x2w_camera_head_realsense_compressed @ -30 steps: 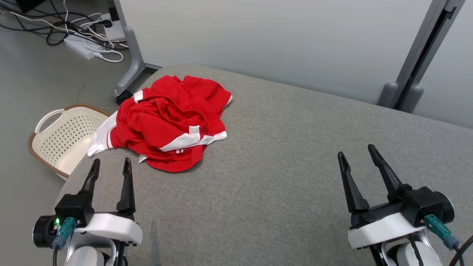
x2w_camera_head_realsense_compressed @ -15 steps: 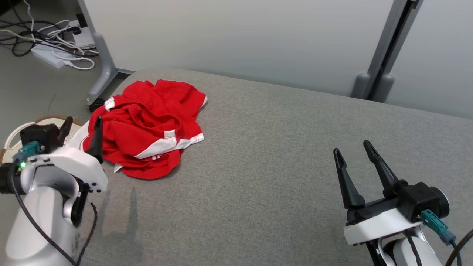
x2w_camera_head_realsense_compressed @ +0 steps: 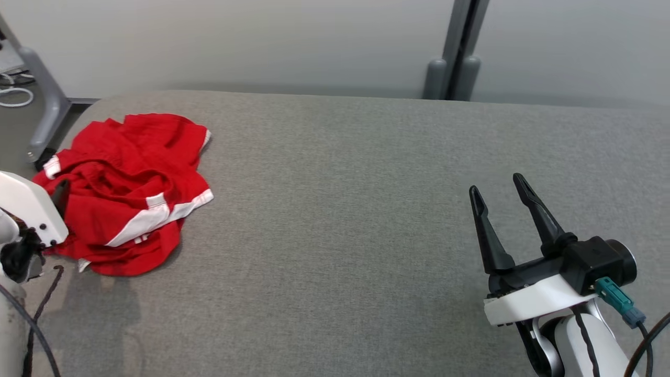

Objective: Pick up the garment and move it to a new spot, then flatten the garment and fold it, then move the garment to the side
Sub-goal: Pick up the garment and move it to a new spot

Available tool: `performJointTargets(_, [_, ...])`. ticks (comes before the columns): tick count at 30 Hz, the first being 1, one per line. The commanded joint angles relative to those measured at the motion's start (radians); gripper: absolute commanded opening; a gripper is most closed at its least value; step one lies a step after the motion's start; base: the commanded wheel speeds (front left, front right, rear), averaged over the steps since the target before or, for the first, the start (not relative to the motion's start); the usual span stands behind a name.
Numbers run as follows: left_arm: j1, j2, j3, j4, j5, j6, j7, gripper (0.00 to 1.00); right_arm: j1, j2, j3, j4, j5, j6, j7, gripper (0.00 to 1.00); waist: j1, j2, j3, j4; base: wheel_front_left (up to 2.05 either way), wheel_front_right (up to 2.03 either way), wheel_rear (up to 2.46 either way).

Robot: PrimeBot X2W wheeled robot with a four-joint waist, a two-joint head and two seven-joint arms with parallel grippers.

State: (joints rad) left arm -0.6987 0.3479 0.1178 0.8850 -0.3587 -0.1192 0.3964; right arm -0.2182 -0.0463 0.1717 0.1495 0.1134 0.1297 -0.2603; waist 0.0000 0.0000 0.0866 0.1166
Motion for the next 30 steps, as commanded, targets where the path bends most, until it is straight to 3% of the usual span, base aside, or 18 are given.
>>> performJointTargets(1, [-0.026,0.015,0.010,0.026,-0.015,-0.002,0.018,1.00,-0.011,-0.007,-0.003,0.005,-0.006,0.002,-0.007,1.00,0.0000,0.0000,0.038,-0.058,0.00,0.00,0.00])
performJointTargets(15, [-0.085,0.112,0.051,0.159,-0.103,-0.012,0.110,1.00,-0.049,-0.007,0.005,-0.020,0.001,0.002,-0.007,1.00,0.0000,0.0000,0.121,-0.197,0.00,0.00,0.00])
performJointTargets(19, [-0.086,0.145,0.057,0.191,-0.107,0.009,0.129,1.00,-0.063,-0.007,0.010,-0.026,0.010,0.002,-0.007,1.00,0.0000,0.0000,0.140,-0.226,0.00,0.00,0.00])
performJointTargets(20, [-0.085,0.155,0.058,0.207,-0.110,0.014,0.146,0.96,-0.061,-0.007,0.009,-0.028,0.012,0.002,-0.007,1.00,0.0000,0.0000,0.147,-0.234,0.00,0.00,0.00])
performJointTargets(22, [-0.087,0.166,0.057,0.211,-0.114,0.012,0.151,0.78,-0.060,-0.007,0.007,-0.027,0.011,0.002,-0.007,1.00,0.0000,0.0000,0.153,-0.239,0.00,0.00,0.00])
performJointTargets(23, [-0.089,0.168,0.056,0.214,-0.117,0.009,0.155,0.46,-0.059,-0.007,0.006,-0.027,0.011,0.002,-0.007,1.00,0.0000,0.0000,0.154,-0.241,0.00,0.00,0.00])
performJointTargets(25, [-0.090,0.173,0.049,0.215,-0.117,0.006,0.157,0.11,-0.056,-0.007,0.004,-0.027,0.010,0.002,-0.007,1.00,0.0000,0.0000,0.153,-0.242,0.00,0.00,0.00])
performJointTargets(26, [-0.089,0.178,0.048,0.216,-0.119,0.004,0.159,0.00,-0.054,-0.007,0.002,-0.027,0.009,0.002,-0.007,1.00,0.0000,0.0000,0.153,-0.242,0.00,0.00,0.00])
performJointTargets(30, [-0.088,0.182,0.035,0.216,-0.117,-0.001,0.140,0.00,-0.047,-0.007,0.003,-0.022,0.005,0.002,-0.007,1.00,0.0000,0.0000,0.142,-0.236,0.00,0.00,0.00])
